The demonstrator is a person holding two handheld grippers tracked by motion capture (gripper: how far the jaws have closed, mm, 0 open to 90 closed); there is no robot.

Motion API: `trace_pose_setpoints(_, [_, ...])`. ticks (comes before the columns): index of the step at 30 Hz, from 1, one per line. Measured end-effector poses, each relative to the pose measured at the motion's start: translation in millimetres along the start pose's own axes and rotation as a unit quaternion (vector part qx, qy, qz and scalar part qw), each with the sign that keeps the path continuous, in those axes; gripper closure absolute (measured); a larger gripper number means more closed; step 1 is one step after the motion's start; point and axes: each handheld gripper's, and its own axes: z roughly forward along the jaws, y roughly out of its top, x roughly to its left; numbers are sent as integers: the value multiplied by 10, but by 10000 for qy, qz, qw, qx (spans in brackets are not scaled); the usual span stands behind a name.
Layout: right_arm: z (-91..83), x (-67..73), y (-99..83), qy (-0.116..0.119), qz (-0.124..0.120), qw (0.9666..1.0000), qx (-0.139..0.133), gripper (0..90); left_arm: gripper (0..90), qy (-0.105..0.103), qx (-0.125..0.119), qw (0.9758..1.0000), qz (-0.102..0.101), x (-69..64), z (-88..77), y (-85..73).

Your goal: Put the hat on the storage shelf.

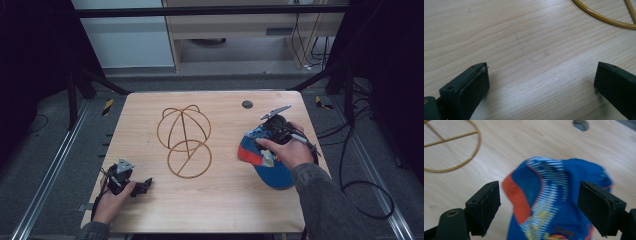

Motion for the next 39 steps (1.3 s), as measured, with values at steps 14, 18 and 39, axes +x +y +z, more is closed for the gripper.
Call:
trace_pose_setpoints(14, [202, -374, 28, -266, 323, 9986, 327, 385, 0, -43, -10, 10000, 42, 18, -8, -9])
trace_pose_setpoints(18, [303, -441, 9, -300, 429, 9977, 429, 390, 0, -45, 2, 10000, 50, 20, -8, -7])
trace_pose_setpoints(39, [297, -552, -109, 249, 404, 9980, 424, 900, 0, -44, -11, 10000, 45, 19, -6, -8])
